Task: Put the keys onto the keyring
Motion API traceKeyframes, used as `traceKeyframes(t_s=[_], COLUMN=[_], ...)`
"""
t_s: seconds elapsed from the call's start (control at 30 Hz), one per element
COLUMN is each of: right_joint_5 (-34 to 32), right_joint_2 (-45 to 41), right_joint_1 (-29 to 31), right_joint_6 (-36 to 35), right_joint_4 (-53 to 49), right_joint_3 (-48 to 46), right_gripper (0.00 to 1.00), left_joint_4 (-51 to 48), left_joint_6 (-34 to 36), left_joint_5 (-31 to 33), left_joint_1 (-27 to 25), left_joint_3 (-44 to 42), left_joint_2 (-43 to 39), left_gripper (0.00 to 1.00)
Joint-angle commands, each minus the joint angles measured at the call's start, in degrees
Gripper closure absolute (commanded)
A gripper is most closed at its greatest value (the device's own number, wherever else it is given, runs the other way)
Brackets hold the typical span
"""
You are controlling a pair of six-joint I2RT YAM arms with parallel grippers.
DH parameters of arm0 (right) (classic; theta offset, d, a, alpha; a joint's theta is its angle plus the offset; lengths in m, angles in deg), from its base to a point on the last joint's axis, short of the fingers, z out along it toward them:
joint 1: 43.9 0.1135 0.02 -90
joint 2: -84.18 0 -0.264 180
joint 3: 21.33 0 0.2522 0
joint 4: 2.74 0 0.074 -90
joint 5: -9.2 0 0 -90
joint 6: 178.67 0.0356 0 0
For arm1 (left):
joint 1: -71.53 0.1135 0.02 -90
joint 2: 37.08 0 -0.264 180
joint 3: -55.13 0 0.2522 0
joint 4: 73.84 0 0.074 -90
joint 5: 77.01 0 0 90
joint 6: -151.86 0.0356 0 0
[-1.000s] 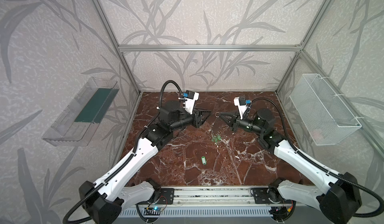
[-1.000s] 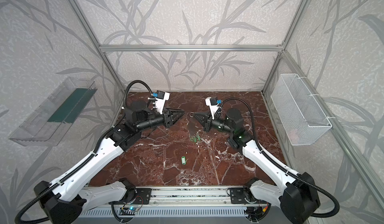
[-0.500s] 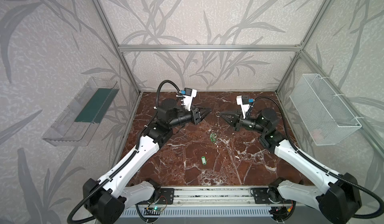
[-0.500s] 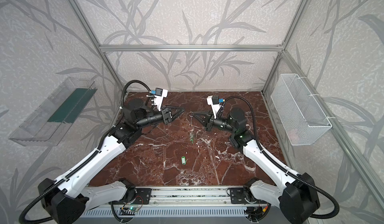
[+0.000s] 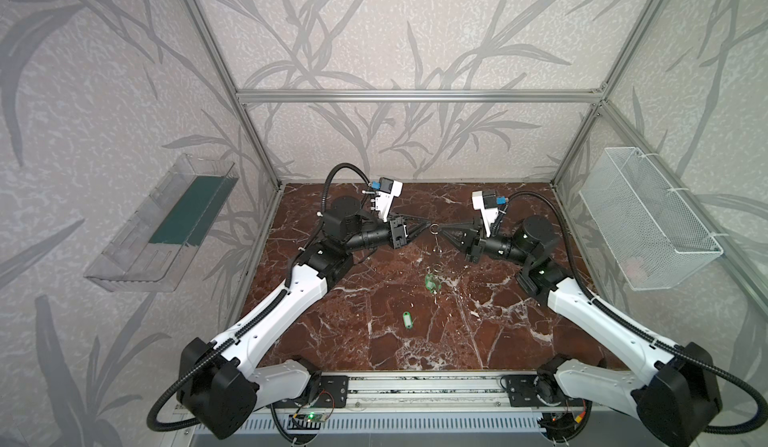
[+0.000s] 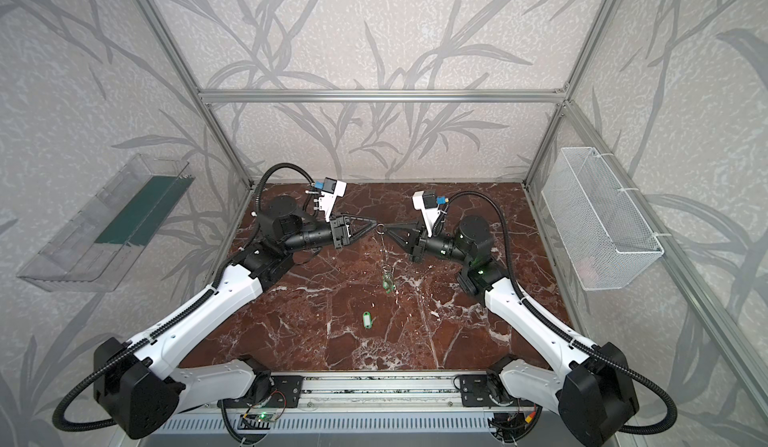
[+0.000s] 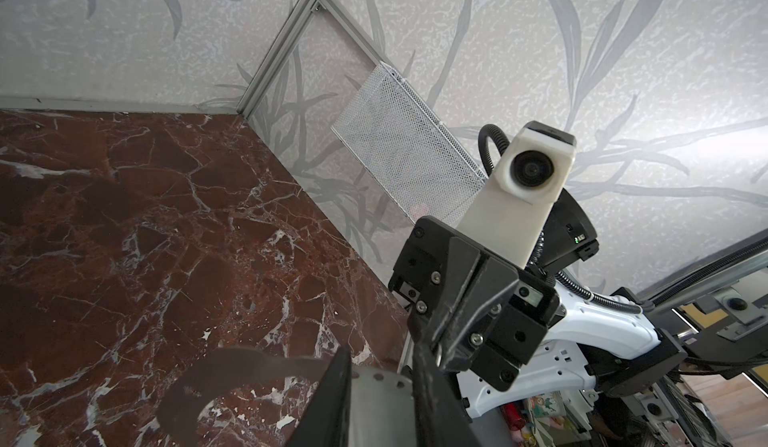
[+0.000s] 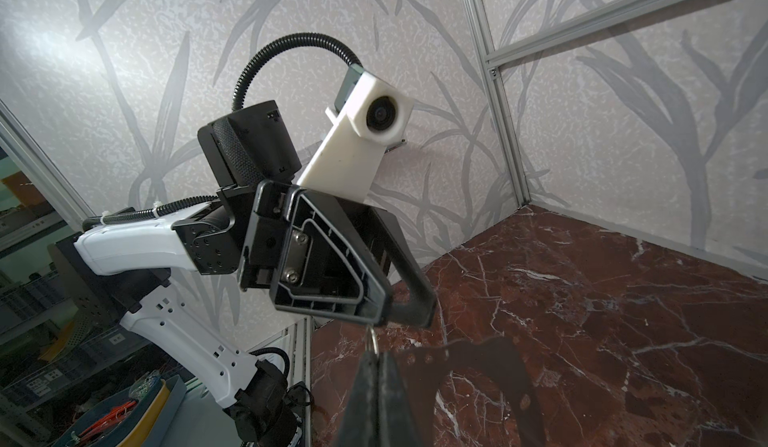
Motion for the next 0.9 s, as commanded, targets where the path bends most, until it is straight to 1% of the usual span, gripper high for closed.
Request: traceKeyframes(t_s=[0.0, 0.13, 0.23, 0.43, 0.67, 0.87], right_joint_5=[0.7, 0.5, -0.4, -0.2, -0.6, -0.5], right_joint_2=[0.2, 0.4, 0.2, 0.2, 0.6, 1.8], right_joint_1=[0.0, -0.1, -0.1, -0.1, -0.5, -1.4], right_joint_6=[0.5, 0.6, 0.5, 0.6, 0.8, 2.2], right_joint_4=[3.7, 3.9, 3.8, 3.7, 3.5, 4.3], right_joint_3=[0.9, 0.9, 0.7, 0.9, 0.9, 0.5], right_gripper=[1.0, 1.0, 1.0, 1.0, 1.0, 1.0], left_joint_4=[3.9, 4.9, 4.8, 3.8, 6.2, 8.0], left_joint_6=[-1.2, -1.4, -1.3, -0.5, -1.5, -1.8], left_joint_5=[-3.9, -5.0, -5.6, -6.3, -8.8, -9.4], left_joint_1=[-0.7, -1.2, -1.5, -1.9, -2.2, -2.3], left_joint_3=[-0.1, -0.4, -0.5, -0.4, -0.7, -1.4], left_joint_2=[0.0, -0.1, -0.1, -0.1, -0.5, -1.7], left_gripper=[0.75, 0.78, 0.78, 0.78, 0.78, 0.78])
